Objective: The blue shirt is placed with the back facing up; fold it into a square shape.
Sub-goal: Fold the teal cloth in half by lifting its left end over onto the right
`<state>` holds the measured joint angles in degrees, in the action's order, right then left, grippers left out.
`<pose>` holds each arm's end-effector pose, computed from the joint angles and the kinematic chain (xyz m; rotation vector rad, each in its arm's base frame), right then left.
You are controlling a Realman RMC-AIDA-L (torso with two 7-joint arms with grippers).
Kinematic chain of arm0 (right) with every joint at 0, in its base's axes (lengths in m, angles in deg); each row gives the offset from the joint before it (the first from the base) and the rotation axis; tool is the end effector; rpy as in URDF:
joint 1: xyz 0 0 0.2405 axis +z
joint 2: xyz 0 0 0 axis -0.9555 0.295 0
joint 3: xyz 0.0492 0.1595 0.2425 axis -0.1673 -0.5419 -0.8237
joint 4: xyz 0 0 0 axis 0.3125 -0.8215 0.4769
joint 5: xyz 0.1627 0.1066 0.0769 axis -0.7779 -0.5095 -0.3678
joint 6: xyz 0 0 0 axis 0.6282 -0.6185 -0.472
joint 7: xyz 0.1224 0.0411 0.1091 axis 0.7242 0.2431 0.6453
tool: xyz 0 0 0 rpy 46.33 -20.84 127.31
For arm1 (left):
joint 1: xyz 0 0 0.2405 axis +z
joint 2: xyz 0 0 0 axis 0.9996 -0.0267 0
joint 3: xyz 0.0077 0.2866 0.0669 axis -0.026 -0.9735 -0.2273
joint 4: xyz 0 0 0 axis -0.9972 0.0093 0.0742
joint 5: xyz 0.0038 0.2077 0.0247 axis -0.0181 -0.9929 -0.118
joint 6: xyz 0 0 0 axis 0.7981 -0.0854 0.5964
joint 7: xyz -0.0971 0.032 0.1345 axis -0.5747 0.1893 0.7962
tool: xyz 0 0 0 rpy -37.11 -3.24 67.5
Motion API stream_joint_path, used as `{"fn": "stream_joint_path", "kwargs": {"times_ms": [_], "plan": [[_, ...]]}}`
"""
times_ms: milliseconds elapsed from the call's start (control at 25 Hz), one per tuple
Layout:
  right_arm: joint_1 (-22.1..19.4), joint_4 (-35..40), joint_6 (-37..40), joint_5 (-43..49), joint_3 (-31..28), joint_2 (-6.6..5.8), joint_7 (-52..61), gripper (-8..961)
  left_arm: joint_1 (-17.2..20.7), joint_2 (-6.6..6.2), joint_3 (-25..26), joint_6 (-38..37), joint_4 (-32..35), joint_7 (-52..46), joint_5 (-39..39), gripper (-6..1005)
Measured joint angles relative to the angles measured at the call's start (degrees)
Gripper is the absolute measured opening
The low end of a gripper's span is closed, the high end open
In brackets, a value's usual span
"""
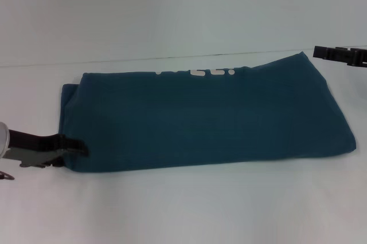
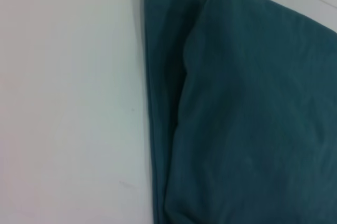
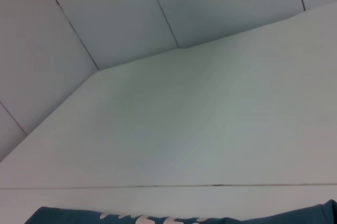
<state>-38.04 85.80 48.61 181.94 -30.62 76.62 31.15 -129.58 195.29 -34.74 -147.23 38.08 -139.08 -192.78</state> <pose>0.3315 0.4413 0.0786 -2.0818 1.1808 0.6415 -0.3159 0.4215 -0.0231 -1.9720 -1.8417 -0.0858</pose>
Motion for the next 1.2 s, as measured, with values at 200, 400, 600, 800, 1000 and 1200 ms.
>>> {"fn": "stream_joint_path", "kwargs": {"times_ms": [200, 400, 600, 800, 1000, 1200], "plan": [[0.0, 0.0, 0.0, 0.0, 0.0, 0.01, 0.0, 816, 0.0, -0.16, -0.1, 0.3, 0.1, 0.2, -0.3, 724], [0.1, 0.0, -0.1, 0.0, -0.1, 0.07, 0.0, 816, -0.1, -0.16, -0.3, 0.9, -0.1, 0.2, -1.1, 724], [0.2, 0.0, -0.1, 0.0, -0.1, 0.09, 0.0, 815, -0.2, -0.04, -0.9, 0.9, -0.1, 0.2, -1.2, 725], [0.3, 0.0, -0.1, -0.1, -0.1, 0.09, -0.1, 815, -0.4, 0.06, -1.5, 0.9, -0.2, 0.2, -1.2, 723], [0.3, 0.0, -0.1, -0.1, -0.1, 0.09, -0.1, 815, -0.5, 0.06, -1.5, 0.7, -0.1, 0.2, -1.2, 725], [0.3, 0.0, -0.1, -0.5, -0.1, 0.09, -0.2, 816, -0.5, 0.09, -2.3, 0.7, 0.2, 0.4, -1.2, 720]]}}
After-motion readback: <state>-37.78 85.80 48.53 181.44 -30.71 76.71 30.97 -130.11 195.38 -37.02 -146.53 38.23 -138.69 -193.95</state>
